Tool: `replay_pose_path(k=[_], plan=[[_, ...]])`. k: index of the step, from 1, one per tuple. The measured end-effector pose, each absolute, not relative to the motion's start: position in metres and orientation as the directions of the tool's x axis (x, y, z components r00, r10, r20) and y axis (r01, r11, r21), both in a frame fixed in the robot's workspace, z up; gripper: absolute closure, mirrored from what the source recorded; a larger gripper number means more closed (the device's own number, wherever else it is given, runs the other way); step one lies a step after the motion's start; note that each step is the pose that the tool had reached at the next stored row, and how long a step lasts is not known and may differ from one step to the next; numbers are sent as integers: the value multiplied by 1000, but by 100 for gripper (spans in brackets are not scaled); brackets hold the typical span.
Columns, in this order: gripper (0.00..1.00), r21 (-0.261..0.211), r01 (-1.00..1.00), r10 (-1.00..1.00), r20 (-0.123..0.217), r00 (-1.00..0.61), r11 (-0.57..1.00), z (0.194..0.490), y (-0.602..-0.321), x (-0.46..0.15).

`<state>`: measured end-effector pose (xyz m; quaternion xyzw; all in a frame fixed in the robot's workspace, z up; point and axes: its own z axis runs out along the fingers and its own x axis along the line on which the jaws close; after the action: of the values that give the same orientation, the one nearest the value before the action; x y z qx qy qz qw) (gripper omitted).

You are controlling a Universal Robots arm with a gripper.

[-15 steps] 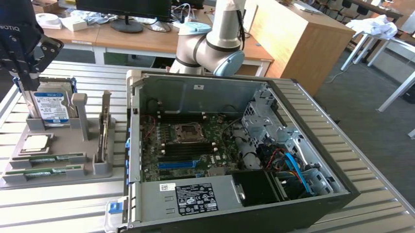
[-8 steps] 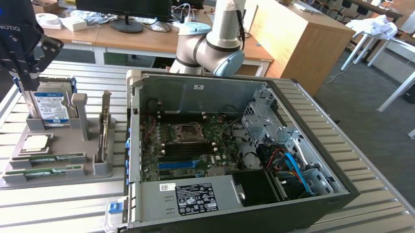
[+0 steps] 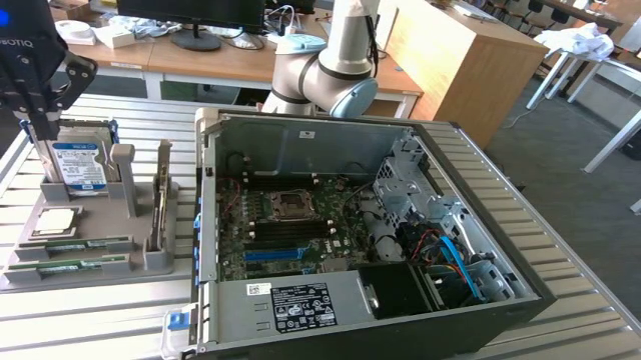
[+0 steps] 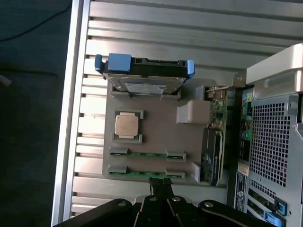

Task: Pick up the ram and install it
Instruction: 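Pick up the ram and move it above insertion slot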

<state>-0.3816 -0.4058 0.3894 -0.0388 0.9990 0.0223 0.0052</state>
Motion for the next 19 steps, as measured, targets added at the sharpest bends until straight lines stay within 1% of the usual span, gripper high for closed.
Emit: replay_pose_path(k=[19], plan=[[90,44,-373,-373,-12,-928,927,389,-406,-382]])
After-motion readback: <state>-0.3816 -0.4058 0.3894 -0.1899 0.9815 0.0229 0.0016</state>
